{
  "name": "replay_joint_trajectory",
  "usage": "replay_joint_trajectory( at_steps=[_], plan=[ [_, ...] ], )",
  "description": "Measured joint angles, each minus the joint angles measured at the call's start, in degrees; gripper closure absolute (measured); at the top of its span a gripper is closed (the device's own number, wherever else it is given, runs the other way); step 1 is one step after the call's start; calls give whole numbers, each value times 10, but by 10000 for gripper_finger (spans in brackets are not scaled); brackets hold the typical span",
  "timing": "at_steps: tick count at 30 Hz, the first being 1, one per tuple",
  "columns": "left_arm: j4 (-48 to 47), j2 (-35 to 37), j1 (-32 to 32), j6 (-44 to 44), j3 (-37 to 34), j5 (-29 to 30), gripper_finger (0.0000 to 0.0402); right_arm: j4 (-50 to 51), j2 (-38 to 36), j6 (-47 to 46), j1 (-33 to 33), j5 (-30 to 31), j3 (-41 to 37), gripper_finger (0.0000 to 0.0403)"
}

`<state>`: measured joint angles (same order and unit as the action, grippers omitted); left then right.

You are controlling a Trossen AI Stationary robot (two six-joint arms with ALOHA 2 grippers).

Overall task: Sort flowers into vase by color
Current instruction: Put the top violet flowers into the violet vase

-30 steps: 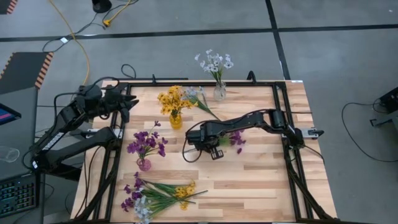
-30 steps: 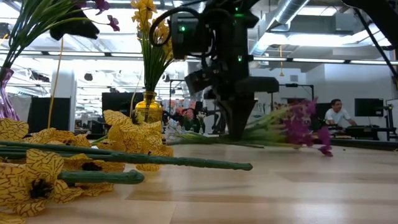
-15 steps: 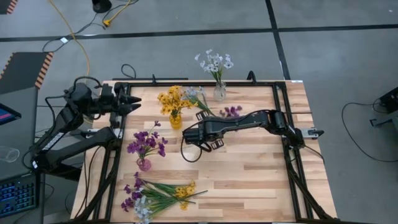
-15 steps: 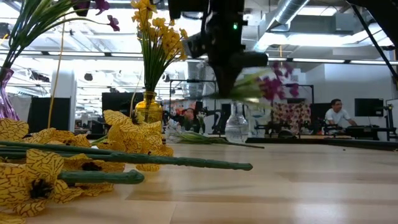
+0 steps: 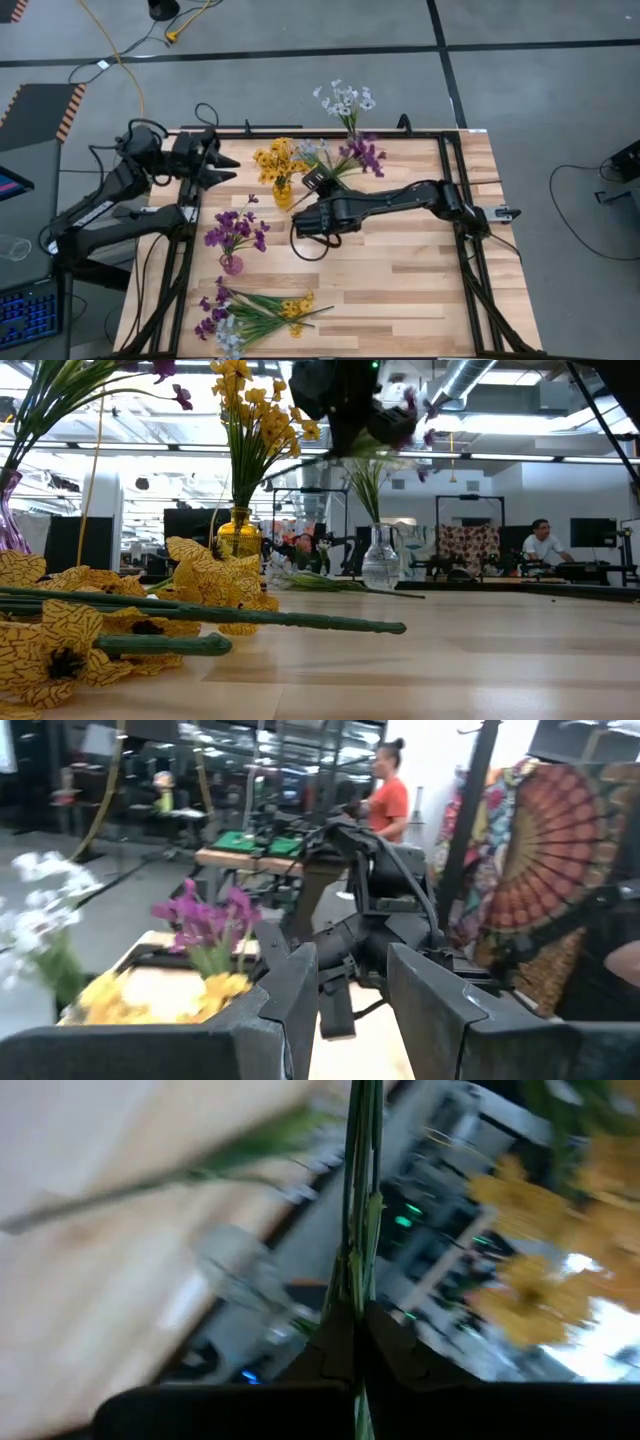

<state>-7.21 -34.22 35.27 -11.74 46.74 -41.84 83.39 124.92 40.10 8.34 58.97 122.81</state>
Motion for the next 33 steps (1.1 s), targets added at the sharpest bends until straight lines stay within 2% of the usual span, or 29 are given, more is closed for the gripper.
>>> replay_joint_trajectory(
  at_steps=[5,8,13,19,25,33],
  plan=[
    [56,-27,-28,2,2,-4,291,2,0,29,14,71,16,372],
    [53,-45,-41,25,21,0,291,7,0,38,21,96,30,372],
    [44,-76,-65,68,65,55,291,15,0,64,30,159,60,372],
    [-9,-129,-91,99,126,112,291,15,0,127,32,267,94,372],
    [-44,-189,-114,128,190,152,291,14,0,145,32,272,122,372],
    [-95,-284,-118,129,275,153,291,11,-7,159,41,271,122,372]
  ],
)
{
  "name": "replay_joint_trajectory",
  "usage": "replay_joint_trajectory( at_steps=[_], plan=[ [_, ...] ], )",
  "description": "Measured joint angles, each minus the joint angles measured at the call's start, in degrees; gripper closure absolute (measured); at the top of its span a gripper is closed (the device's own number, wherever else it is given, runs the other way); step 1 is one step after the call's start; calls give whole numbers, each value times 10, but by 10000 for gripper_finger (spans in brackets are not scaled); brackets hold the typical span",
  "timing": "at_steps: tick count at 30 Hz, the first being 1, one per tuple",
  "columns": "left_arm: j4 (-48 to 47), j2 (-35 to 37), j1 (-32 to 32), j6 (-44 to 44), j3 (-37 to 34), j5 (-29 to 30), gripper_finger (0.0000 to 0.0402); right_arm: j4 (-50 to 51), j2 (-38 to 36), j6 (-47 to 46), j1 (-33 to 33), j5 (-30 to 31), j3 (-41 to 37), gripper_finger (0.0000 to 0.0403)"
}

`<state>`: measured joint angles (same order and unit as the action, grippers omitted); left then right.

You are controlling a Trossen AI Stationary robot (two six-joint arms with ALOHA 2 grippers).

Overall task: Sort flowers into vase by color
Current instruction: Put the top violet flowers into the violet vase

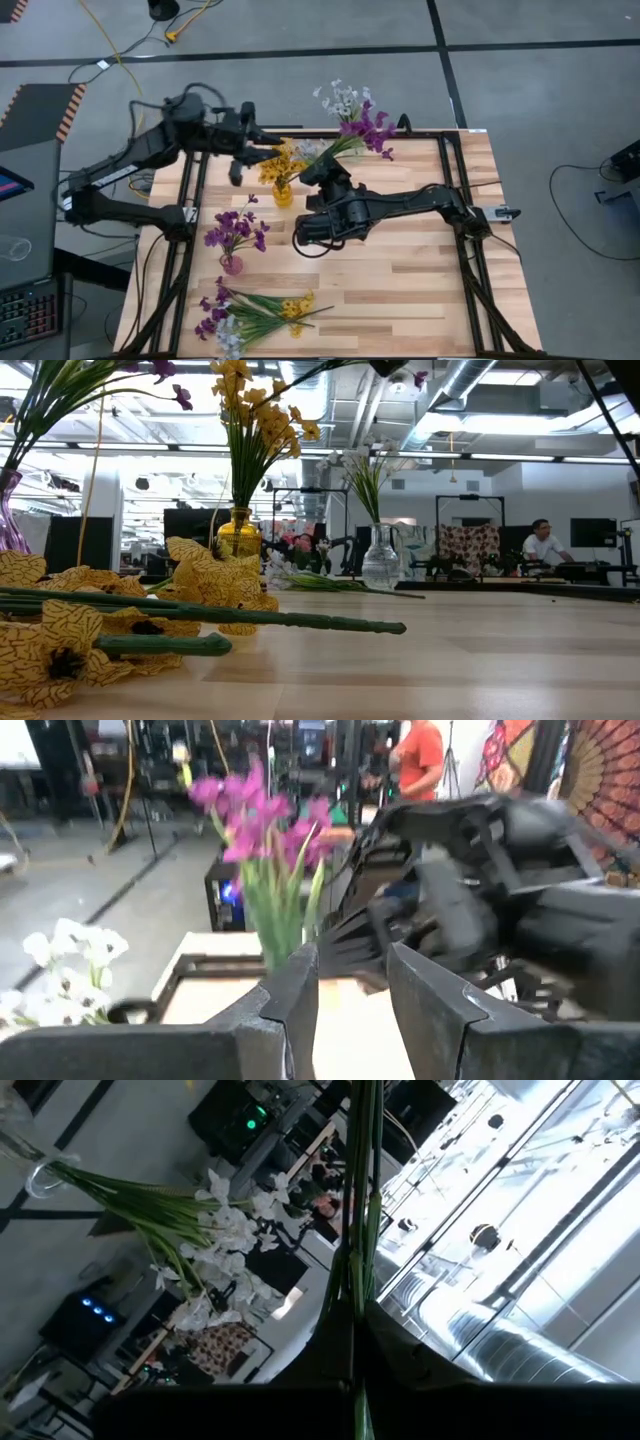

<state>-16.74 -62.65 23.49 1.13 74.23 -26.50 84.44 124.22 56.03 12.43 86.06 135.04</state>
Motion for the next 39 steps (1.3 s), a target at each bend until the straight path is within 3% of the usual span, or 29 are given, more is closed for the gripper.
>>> replay_joint_trajectory(
  at_steps=[10,17,30,39],
  plan=[
    [-24,-90,-3,22,18,6,291,3,-29,-7,38,-4,0,372],
    [-22,-125,-49,35,18,5,291,-2,-36,-1,47,-7,0,372],
    [-11,-134,-93,29,18,64,291,-9,-36,4,49,-8,0,371],
    [10,-135,-94,14,18,83,291,-77,-36,77,48,-24,0,371]
  ],
)
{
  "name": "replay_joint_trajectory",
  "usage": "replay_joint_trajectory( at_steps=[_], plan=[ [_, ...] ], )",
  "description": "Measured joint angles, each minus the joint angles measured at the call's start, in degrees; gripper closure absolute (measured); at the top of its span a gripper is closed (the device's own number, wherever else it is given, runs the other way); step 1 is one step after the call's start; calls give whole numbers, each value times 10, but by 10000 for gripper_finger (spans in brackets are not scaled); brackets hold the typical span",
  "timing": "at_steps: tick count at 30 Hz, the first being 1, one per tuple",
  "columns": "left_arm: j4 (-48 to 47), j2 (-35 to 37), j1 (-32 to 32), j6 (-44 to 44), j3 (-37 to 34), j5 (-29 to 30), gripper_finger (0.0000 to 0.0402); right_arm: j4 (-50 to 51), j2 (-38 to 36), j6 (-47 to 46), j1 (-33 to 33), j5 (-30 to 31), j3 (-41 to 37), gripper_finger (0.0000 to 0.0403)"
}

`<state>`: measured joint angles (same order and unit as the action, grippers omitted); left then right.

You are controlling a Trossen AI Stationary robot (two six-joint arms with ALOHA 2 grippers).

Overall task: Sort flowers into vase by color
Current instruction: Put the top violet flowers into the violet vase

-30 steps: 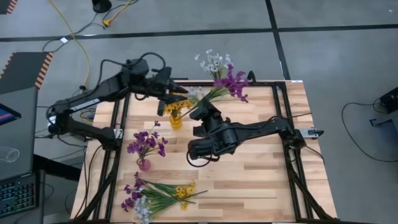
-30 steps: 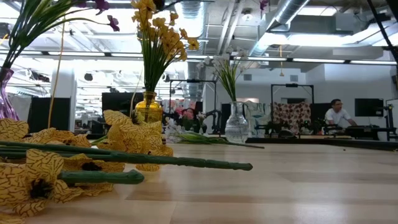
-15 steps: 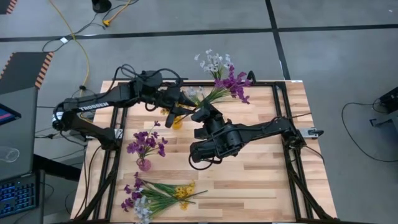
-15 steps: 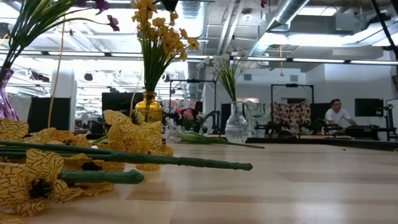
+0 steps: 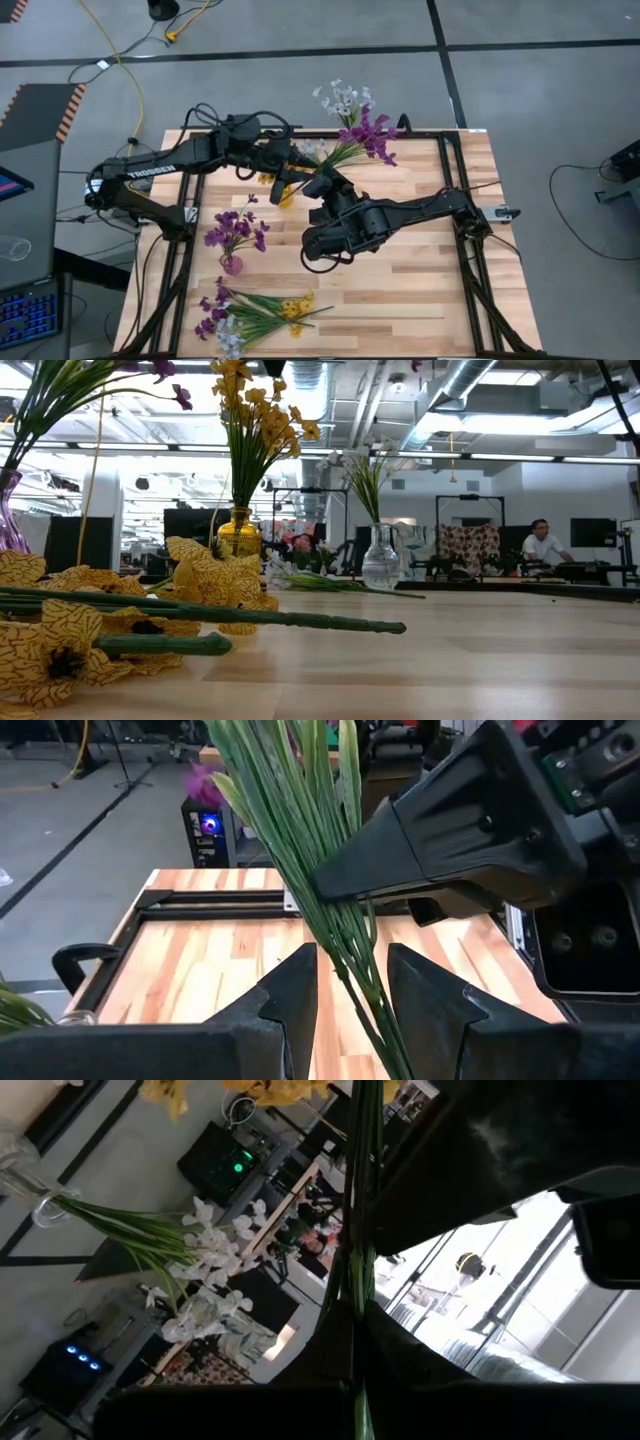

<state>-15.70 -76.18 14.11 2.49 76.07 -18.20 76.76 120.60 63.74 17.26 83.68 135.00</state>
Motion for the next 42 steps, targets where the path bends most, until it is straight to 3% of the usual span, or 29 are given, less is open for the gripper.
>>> replay_joint_trajectory(
  at_steps=[7,16,31,42],
  plan=[
    [1,-19,-1,-27,0,-36,291,-10,0,43,0,-16,0,371],
    [7,-46,-2,-27,0,-37,293,-20,0,44,1,-23,0,371],
    [18,-40,-1,-23,-1,-35,348,-21,0,44,1,-27,0,371],
    [29,-40,-1,10,-1,-36,293,-22,0,43,1,-33,0,371]
  ],
)
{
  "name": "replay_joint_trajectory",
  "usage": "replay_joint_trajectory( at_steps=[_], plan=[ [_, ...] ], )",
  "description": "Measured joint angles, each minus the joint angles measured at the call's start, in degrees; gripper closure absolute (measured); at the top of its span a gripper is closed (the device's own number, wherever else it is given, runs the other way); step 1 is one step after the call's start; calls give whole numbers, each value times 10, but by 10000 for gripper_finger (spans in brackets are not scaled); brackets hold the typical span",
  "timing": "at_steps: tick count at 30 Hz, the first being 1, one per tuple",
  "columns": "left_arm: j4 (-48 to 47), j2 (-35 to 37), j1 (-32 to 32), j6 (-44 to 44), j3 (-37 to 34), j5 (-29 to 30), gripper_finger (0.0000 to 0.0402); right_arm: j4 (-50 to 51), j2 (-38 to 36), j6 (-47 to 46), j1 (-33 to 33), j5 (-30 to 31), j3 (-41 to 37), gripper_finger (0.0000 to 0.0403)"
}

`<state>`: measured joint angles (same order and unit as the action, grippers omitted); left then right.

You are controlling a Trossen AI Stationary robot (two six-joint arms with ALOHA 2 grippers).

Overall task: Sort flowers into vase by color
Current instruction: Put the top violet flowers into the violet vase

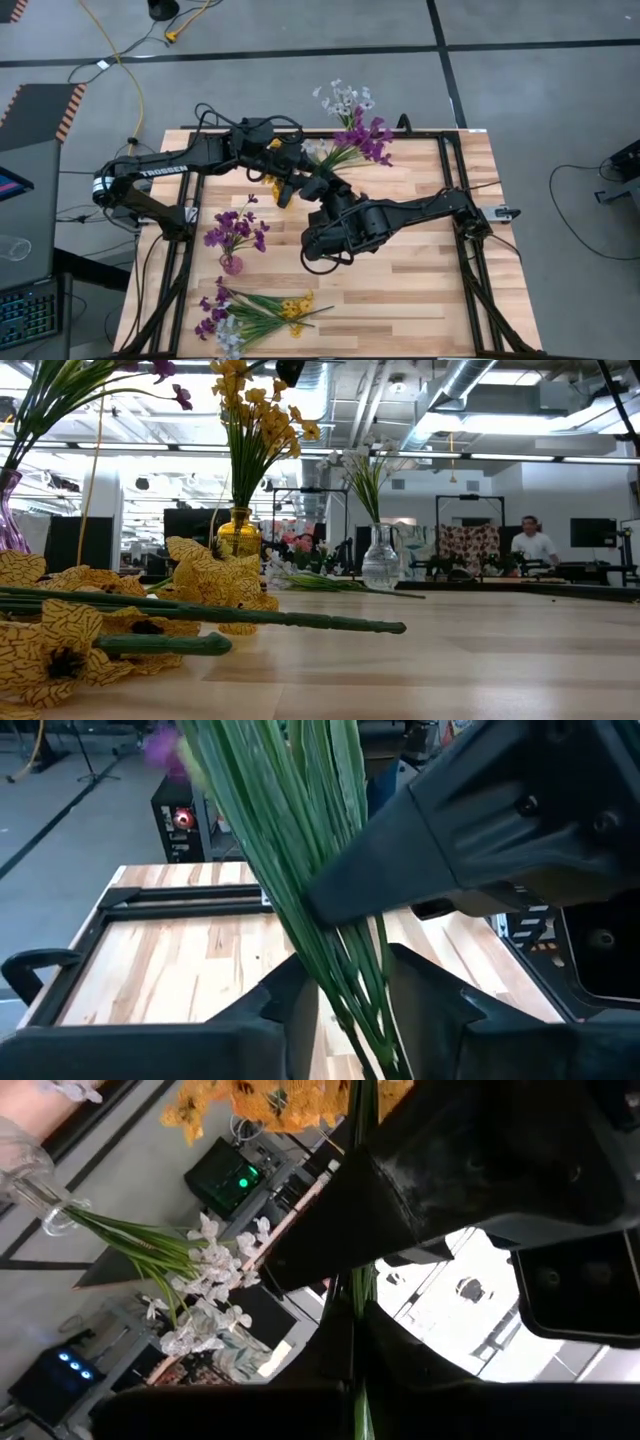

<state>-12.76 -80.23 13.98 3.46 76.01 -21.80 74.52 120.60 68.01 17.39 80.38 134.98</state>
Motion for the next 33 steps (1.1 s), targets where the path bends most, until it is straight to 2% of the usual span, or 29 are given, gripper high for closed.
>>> replay_joint_trajectory(
  at_steps=[4,10,27,33],
  plan=[
    [1,0,0,5,0,0,276,0,0,0,0,-29,0,371],
    [-3,0,0,7,0,0,280,0,0,0,0,-37,0,371],
    [-19,1,0,-12,0,0,377,-16,0,45,0,-37,0,371],
    [-17,1,0,-11,0,0,391,-17,0,45,0,-37,0,358]
  ],
)
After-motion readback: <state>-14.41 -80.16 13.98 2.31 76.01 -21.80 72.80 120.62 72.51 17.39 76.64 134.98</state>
